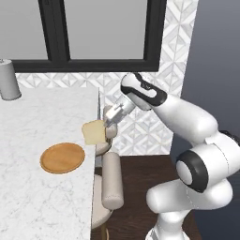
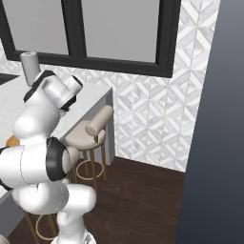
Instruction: Start the toaster. Once the lever pops up, take the bread to the plate on the dining counter.
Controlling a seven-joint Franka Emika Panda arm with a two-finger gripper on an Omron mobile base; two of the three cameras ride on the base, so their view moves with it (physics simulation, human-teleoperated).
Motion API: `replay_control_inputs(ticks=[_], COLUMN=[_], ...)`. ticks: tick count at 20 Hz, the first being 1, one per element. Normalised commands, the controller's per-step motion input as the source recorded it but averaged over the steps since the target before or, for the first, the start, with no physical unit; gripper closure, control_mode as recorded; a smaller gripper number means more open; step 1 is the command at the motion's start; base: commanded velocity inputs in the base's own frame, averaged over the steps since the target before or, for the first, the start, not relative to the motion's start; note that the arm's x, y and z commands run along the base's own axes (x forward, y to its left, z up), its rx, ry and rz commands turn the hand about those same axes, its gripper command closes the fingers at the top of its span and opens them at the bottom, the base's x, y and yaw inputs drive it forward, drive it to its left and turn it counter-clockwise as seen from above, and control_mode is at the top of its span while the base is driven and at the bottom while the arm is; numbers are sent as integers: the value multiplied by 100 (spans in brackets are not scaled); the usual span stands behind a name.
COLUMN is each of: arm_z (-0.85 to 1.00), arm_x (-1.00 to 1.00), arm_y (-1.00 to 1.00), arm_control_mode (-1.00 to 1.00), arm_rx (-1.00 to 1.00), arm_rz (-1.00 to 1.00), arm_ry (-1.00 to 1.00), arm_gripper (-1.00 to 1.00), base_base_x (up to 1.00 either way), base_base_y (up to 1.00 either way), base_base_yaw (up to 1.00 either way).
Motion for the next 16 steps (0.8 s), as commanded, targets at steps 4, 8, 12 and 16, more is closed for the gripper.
replay_control_inputs(ticks=[4, 8, 12, 16], arm_z=[-68, -27, -32, -34], arm_x=[34, 52, 39, 10], arm_y=[36, 34, 53, 62], arm_control_mode=[-100, -100, -100, -100], arm_rx=[6, 3, 0, 0], arm_rz=[0, 0, 2, 6], arm_ry=[0, 0, 2, 5], arm_gripper=[100, 100, 100, 100], base_base_x=[0, 0, 0, 0], base_base_y=[0, 0, 0, 0], base_base_yaw=[0, 0, 0, 0])
